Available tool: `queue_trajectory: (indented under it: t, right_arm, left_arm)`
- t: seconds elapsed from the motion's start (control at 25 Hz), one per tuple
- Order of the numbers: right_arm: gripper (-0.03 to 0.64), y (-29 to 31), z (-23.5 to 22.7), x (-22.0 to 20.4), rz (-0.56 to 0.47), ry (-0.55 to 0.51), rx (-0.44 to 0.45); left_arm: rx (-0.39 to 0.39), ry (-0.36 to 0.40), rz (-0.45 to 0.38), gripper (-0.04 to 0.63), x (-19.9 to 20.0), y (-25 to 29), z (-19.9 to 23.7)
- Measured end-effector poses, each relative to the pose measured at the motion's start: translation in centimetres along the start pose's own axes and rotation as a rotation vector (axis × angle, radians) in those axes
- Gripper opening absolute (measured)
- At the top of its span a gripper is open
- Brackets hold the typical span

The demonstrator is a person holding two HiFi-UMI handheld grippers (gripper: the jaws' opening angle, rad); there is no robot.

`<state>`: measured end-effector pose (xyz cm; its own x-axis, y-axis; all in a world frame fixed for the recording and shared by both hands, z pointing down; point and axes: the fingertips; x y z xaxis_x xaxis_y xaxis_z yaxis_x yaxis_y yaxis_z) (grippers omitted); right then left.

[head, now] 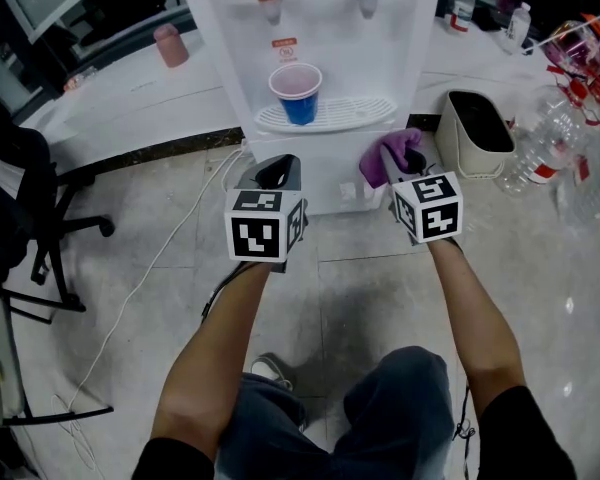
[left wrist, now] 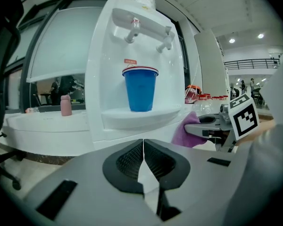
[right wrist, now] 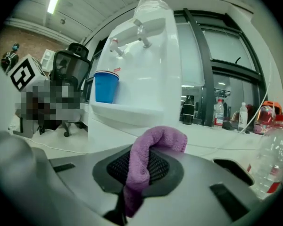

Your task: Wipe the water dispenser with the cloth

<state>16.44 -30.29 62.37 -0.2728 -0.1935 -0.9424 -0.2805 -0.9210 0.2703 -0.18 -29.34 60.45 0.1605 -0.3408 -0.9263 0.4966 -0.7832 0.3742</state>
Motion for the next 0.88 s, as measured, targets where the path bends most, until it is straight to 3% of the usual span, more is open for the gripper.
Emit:
queue_trajectory:
  t: [0.4,0.88]
  right_arm:
    - [0.043,1.4,10.1,3.2,-0.108,-0.043,0.189]
    - [0.043,7.5,21.7,0.4,-0.054,-0.013,0.339]
  left_arm:
    - [0.067,-0.029,0.013,0.028,-1.8,-1.8,2.9]
    - [0.131,-0.058,0.021,0.028,-3.6,-4.7,5.9]
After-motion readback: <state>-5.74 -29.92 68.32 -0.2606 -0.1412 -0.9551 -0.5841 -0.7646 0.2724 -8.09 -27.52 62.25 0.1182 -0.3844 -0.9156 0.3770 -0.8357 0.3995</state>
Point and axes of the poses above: the fingertips, and each gripper's own axes: y forward along the fingers, z to its left, x out of its top, and after that the axes turned 3 degrees about -y, right-handed
